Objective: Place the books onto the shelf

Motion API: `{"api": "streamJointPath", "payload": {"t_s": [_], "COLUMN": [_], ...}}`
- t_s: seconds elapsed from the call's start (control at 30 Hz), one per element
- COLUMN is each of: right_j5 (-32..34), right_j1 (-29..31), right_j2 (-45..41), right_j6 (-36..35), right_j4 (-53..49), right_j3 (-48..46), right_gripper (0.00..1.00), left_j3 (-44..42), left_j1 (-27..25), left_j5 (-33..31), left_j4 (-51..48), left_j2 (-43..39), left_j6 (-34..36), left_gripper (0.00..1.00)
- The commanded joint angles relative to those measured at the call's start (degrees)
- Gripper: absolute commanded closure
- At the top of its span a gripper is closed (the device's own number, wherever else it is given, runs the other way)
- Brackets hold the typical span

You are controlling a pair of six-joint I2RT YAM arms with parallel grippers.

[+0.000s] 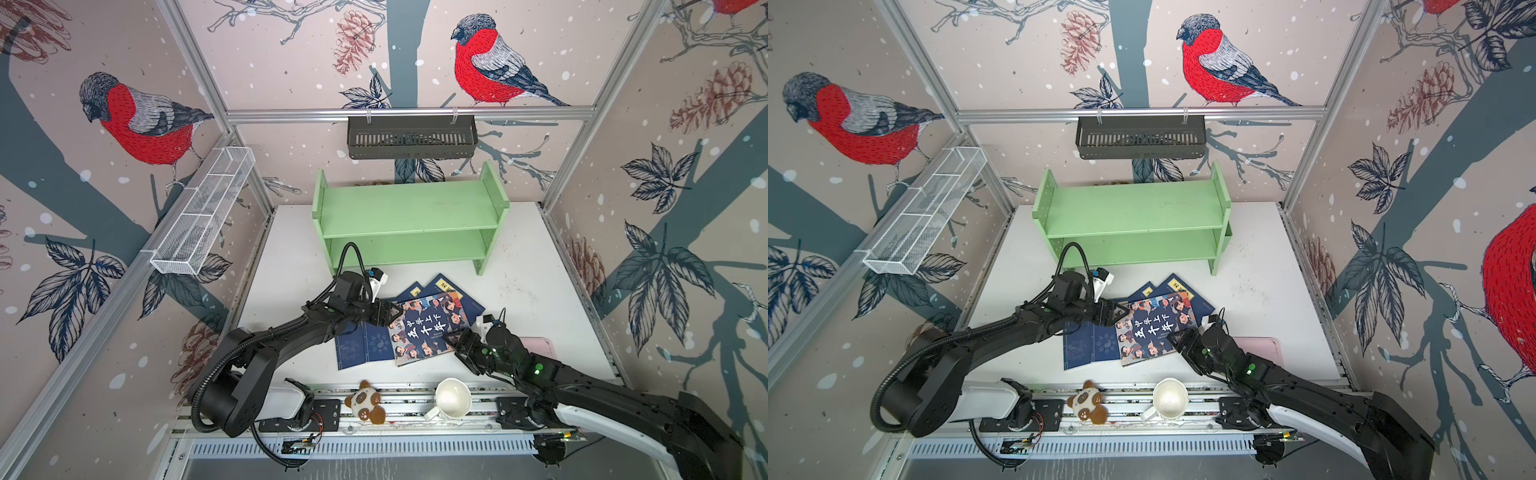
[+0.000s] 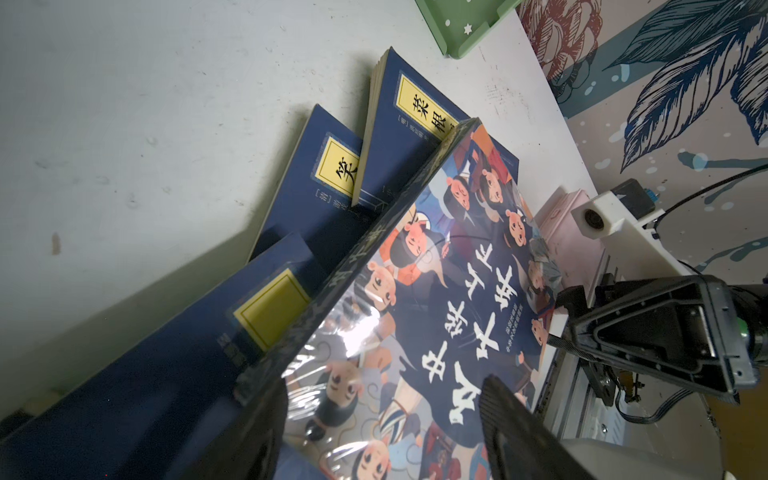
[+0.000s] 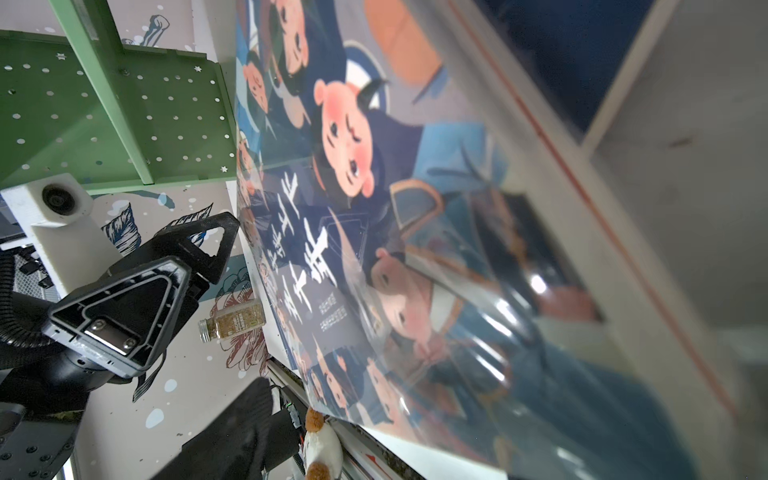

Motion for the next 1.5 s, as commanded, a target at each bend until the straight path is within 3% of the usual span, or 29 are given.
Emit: {"api": "streamJointPath", "payload": {"t_s": [0.0,0.63,1.07,1.47], "right_j5": [2.0,7.4,8.9,9.4], "right_j1": [0.6,3.0,3.1,3.1], "right_j2": [0.5,1.1,-1.8,-0.7], "right_j6": [0.3,0.1,1.3,1.1], "right_j4": [5.4,14.5,10.5,12.8], "right_j3": [0.0,-2.2,-3.2,-3.7], "right_gripper": [0.19,0.24,0.25,0.25], "left_j3": [-0.4,-1.0,5.3,6.3], "left_j1": [-0.1,-1.0,-1.2,-1.5], "left_j5": [1.6,8.9,-5.1,-3.4], "left_j4": [2.9,5.3,1.1,1.9], "left_j2": [0.7,3.2,3.8,8.6], "left_j6": [0.7,0.5,7.5,6.2], "left_gripper": [0.27,0.28,0.27,0.27]}}
